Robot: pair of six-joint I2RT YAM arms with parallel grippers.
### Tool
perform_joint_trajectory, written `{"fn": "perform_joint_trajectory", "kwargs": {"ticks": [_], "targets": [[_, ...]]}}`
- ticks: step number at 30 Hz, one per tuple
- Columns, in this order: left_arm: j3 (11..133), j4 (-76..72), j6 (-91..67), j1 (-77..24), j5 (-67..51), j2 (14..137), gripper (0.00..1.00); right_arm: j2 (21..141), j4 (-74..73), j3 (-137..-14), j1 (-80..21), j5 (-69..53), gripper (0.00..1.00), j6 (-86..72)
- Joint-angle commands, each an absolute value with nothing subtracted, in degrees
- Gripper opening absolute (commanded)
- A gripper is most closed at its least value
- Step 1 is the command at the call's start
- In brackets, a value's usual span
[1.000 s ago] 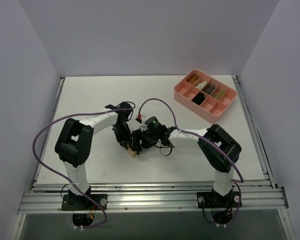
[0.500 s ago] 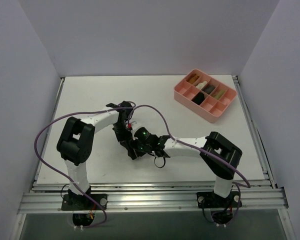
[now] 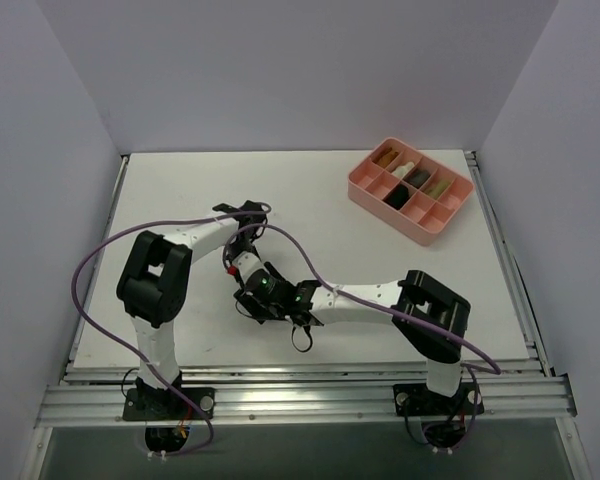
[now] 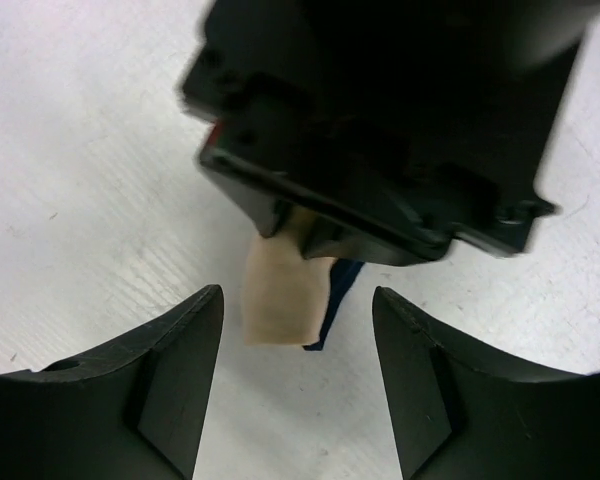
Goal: Roll the underwear
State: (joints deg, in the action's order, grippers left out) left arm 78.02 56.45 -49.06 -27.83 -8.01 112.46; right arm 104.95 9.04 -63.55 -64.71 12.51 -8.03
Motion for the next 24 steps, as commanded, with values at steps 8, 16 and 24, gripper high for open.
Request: {"fn": "perform_joint_trajectory", "kwargs": {"ticks": [8, 16, 24], "targets": [[76.9, 53.0, -49.6, -28.1, -7.1, 117.2, 0.24, 109.2, 5.7, -67.7, -69.0, 18.2, 0.56, -1.7], [76.5, 53.0, -49.5, -28.2, -7.1, 117.2, 0.24, 113.7, 3.6, -70.6, -69.4, 22.8, 0.55, -0.6], [76.3, 53.0, -49.7, -28.2, -7.6, 116.2, 0.25, 114.5, 3.2, -70.1, -68.5, 21.7, 0.22, 0.0]]}}
